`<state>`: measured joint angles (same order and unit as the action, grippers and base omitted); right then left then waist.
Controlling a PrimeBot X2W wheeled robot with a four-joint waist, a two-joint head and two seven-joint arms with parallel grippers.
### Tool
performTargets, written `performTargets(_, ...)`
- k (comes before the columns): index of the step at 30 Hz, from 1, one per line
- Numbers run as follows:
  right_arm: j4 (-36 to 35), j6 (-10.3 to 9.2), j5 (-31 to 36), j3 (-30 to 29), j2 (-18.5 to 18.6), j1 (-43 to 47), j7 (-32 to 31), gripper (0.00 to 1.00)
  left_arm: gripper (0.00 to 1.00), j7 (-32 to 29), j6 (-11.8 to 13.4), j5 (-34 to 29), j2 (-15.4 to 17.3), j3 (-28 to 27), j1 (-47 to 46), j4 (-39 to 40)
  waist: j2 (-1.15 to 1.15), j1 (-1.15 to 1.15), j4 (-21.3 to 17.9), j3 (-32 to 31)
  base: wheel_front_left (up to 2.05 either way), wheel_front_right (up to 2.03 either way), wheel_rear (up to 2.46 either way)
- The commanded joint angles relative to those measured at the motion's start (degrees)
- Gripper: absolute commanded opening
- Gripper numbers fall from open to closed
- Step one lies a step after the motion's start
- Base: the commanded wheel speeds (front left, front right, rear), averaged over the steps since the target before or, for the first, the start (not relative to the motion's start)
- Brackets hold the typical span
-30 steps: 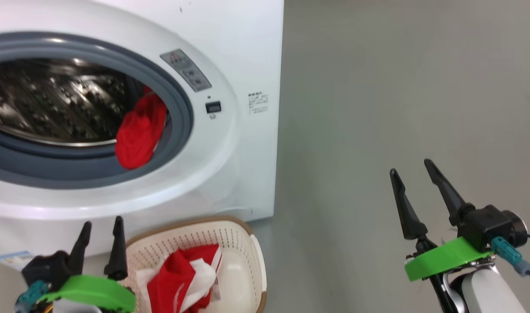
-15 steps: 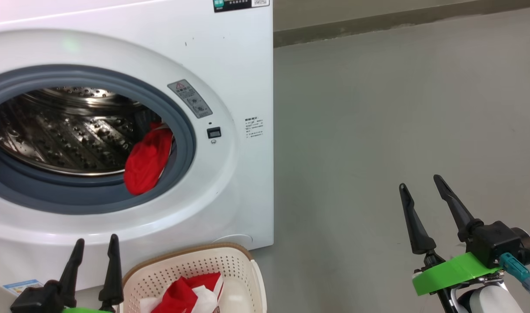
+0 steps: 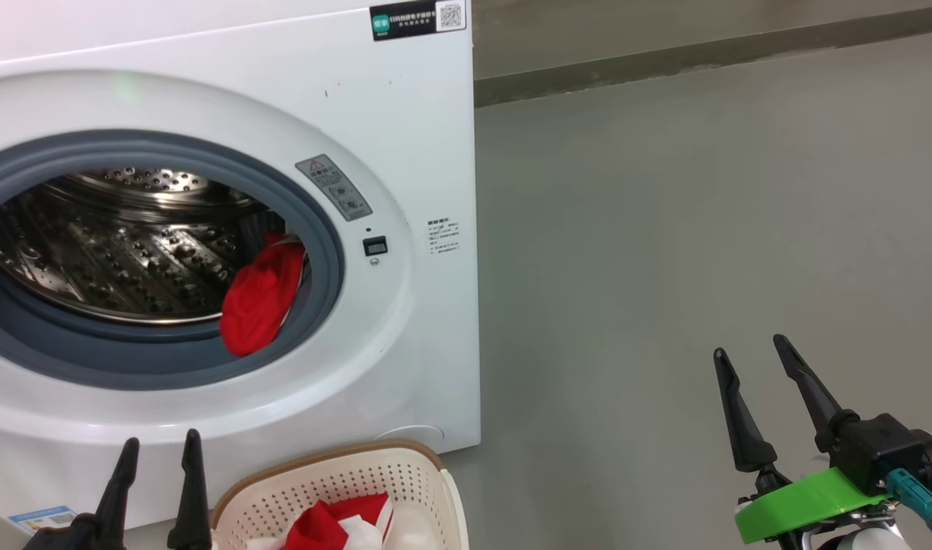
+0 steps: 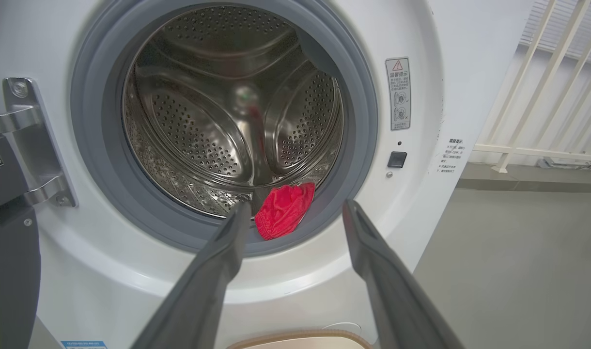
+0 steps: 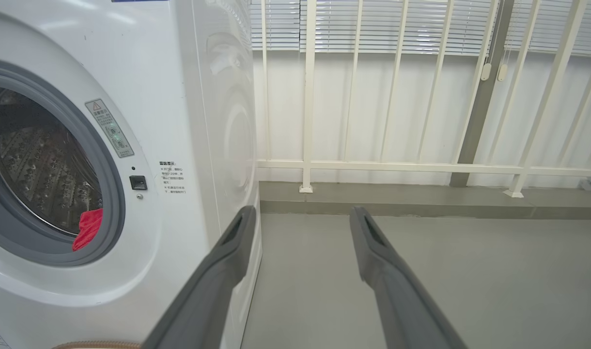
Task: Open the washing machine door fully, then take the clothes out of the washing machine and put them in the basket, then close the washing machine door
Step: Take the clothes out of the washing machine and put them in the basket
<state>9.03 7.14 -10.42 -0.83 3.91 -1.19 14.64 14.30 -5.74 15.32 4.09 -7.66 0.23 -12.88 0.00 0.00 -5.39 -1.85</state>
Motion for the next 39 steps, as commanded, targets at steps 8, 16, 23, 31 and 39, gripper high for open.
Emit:
performTargets(8,-1.65,0.35,0.47,1.45,0.5,-0.32,0.36,1.0,1.0,0.7,0.01,-0.67,0.38,-2.12,-0.08,1.93,0.0,0.0,0.28,-0.25,0.0,0.0,0.0)
performTargets(16,-1.94,0.35,0.42,1.38,0.31,-0.4,0.36,1.0,1.0,0.7,-0.06,-0.87,0.28,-2.05,-0.06,2.04,0.0,0.0,0.31,-0.07,0.0,0.0,0.0)
performTargets(23,-1.77,0.35,0.38,1.44,0.1,-0.36,0.36,1.0,1.0,0.7,-0.08,-0.96,0.31,-2.1,-0.1,2.01,0.0,0.0,0.26,0.05,0.0,0.0,0.0)
performTargets(31,-1.46,0.35,0.39,1.6,-0.01,-0.45,0.36,1.0,1.0,0.7,-0.02,-0.58,0.17,-2.17,-0.44,1.63,0.0,0.0,0.41,0.5,0.0,0.0,0.0)
performTargets(39,-1.2,0.35,0.29,2.28,-0.13,-1.19,0.36,1.0,1.0,0.64,0.18,-0.3,0.44,-1.84,-2.73,0.48,0.0,0.0,1.24,2.29,0.0,0.0,0.0)
